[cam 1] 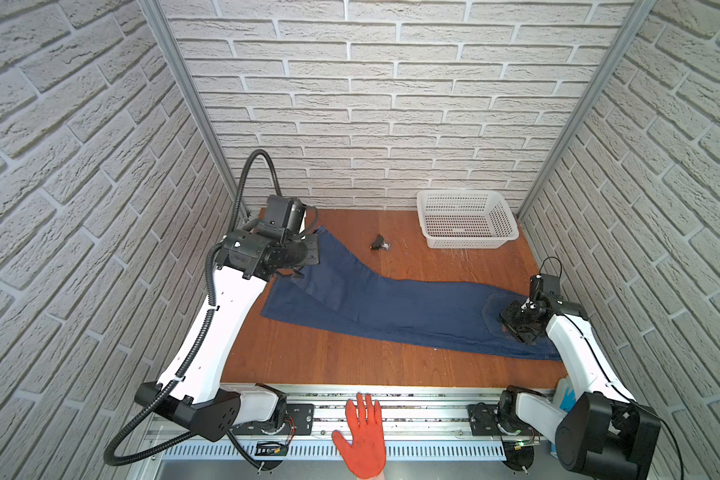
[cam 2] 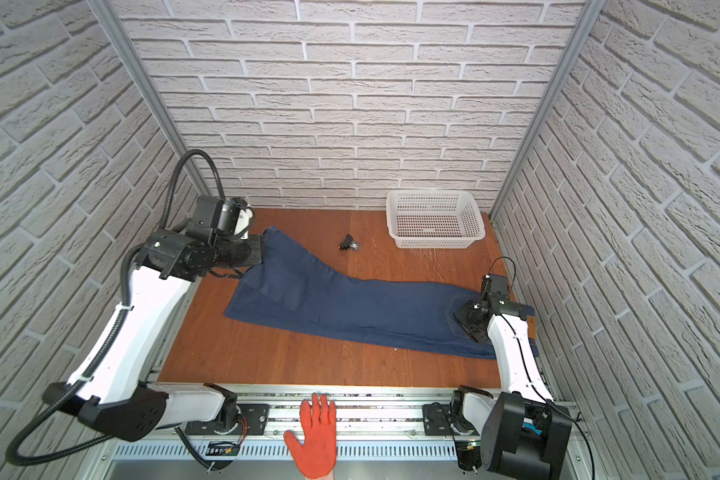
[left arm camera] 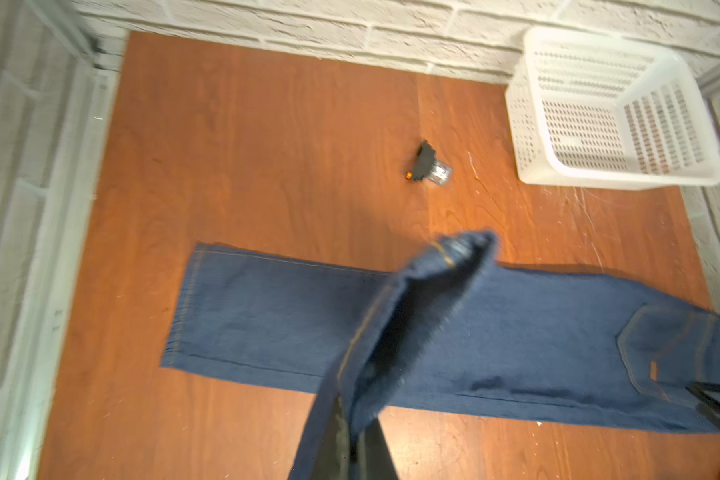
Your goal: Fold and stack the trousers
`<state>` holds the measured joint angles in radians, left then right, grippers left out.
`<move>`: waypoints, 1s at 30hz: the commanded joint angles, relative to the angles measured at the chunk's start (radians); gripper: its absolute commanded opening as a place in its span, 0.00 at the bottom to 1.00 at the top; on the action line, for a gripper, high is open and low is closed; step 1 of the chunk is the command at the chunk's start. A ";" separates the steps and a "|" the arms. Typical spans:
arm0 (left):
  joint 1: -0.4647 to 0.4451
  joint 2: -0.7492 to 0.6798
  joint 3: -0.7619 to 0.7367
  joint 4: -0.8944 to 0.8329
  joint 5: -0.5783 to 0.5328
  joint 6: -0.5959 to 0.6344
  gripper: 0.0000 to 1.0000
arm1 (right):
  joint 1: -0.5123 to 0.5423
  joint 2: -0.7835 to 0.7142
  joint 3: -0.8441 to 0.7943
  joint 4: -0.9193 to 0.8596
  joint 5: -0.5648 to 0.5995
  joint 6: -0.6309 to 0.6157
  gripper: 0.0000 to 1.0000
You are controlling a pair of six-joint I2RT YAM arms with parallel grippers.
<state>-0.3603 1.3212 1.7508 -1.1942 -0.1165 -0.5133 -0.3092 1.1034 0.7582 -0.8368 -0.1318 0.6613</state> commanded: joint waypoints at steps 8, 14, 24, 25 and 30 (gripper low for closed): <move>0.171 0.033 -0.071 -0.068 -0.074 0.019 0.00 | 0.011 -0.016 0.045 -0.099 0.040 0.010 0.49; 0.220 0.047 -0.135 -0.019 -0.060 0.021 0.00 | 0.013 -0.083 0.044 -0.232 0.031 0.110 0.51; 0.264 0.061 -0.175 0.027 -0.033 0.039 0.00 | 0.028 -0.066 -0.079 -0.177 -0.081 0.266 0.54; 0.270 0.061 -0.178 0.029 -0.030 0.042 0.00 | 0.032 -0.056 -0.088 -0.166 -0.084 0.277 0.54; 0.283 0.058 -0.195 0.041 -0.026 0.053 0.00 | 0.038 -0.025 -0.115 -0.107 -0.073 0.328 0.54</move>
<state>-0.0898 1.3796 1.5688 -1.1896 -0.1413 -0.4812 -0.2787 1.0729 0.6537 -0.9981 -0.2012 0.9325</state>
